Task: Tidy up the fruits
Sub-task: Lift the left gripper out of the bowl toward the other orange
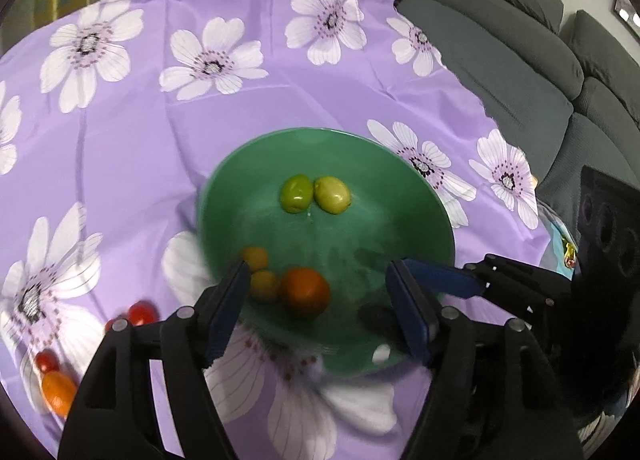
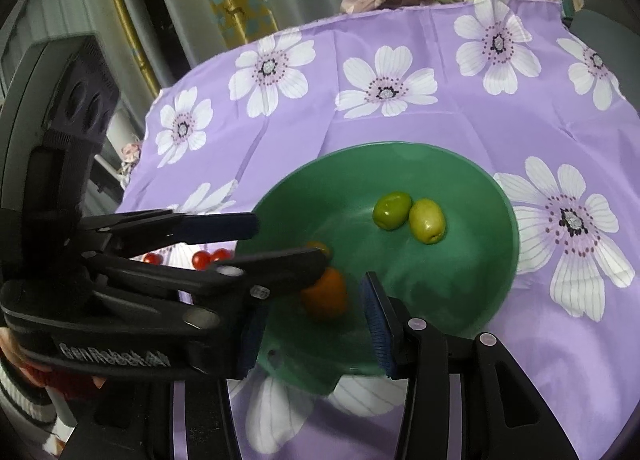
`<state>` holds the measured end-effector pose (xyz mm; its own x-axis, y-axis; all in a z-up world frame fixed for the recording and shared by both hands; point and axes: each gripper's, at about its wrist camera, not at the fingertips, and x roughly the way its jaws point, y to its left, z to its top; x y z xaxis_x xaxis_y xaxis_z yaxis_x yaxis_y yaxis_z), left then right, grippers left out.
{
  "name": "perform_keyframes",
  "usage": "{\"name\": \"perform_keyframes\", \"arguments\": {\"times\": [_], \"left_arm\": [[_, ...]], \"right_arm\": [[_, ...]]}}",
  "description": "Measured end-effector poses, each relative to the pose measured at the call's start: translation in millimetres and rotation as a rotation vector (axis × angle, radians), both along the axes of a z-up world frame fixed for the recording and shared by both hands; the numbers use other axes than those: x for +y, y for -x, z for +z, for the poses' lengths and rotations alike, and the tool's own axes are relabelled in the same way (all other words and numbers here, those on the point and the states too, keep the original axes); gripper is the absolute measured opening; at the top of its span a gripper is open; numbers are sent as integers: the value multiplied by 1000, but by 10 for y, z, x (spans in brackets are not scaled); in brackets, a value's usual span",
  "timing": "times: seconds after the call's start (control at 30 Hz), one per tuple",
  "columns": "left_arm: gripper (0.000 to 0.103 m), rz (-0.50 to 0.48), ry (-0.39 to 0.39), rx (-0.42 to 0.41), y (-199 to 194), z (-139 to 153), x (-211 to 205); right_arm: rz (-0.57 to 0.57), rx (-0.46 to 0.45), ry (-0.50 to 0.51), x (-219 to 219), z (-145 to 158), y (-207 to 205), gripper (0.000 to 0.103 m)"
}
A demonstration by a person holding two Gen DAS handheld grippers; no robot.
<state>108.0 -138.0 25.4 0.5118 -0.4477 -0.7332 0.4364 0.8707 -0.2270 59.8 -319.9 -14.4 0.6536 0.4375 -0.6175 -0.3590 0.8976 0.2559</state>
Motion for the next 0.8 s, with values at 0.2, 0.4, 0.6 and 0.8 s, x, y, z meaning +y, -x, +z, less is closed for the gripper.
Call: {"name": "perform_keyframes", "arguments": {"times": [0.2, 0.4, 0.6, 0.8], "left_arm": [[71, 120, -12, 1, 331, -97, 538], [71, 277, -20, 72, 704, -360, 1216], [71, 391, -3, 97, 1039, -442, 1657], [71, 440, 21, 109, 1240, -504, 1874]], "right_arm": [[-2, 5, -37, -20, -4, 190, 46], [53, 7, -32, 146, -8, 361, 48], [151, -9, -5, 444, 32, 537, 48], [246, 37, 48, 830, -103, 665, 48]]}}
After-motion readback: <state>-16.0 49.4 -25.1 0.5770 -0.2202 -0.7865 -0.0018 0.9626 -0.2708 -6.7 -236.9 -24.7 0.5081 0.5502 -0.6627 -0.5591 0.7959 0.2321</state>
